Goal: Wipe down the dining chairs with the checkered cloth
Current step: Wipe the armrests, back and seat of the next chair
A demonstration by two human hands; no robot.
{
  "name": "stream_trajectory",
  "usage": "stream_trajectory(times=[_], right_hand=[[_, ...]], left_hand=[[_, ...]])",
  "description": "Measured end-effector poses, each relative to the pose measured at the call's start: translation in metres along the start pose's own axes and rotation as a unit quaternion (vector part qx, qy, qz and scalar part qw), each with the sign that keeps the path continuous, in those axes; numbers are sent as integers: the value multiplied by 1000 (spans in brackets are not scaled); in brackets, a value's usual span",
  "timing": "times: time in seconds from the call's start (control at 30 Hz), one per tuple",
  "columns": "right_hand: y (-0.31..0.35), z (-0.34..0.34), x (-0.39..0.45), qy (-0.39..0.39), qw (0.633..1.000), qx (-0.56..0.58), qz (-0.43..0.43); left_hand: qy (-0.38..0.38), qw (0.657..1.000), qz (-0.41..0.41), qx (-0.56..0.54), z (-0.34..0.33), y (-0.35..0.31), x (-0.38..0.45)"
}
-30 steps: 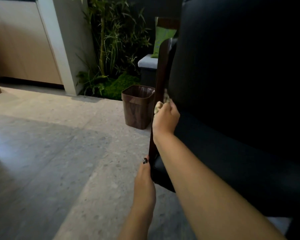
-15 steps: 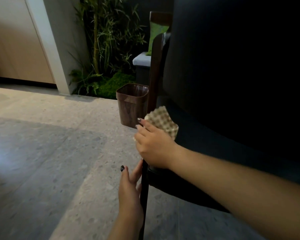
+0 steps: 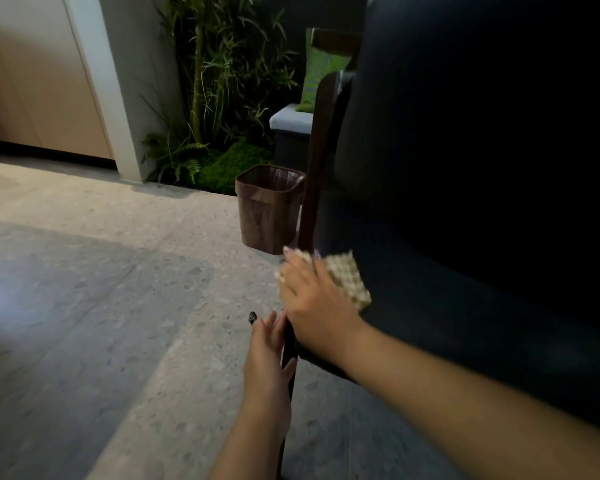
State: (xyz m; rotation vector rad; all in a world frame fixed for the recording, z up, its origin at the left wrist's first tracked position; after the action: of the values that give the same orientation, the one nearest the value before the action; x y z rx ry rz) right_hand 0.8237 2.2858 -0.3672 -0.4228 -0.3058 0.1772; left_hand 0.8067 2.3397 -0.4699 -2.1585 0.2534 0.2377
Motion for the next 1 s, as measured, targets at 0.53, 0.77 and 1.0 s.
stream_trajectory(times=[0.53, 0.77, 1.0], right_hand=[[21, -46, -92, -23, 954, -154, 255], [-18, -49, -149, -113, 945, -128, 278], [-111, -10, -218, -254, 898, 324, -156]], left_hand=[[-31, 979, 196, -42, 0, 38, -18], [35, 986, 160, -4, -19, 51, -21], [111, 974, 186, 61, -70, 97, -54]])
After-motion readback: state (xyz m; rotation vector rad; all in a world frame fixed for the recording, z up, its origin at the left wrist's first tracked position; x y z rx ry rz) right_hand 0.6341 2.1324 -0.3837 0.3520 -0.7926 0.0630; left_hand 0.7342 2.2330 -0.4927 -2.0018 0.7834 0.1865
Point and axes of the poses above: each hand's wrist, its own x-axis towards the middle knuckle, its own z-axis out of the back of the hand, y = z × x, the point moved 7 cm from there along x, towards the middle knuckle, and after that the axes turned 7 degrees about -z, right-handed, at the moved point
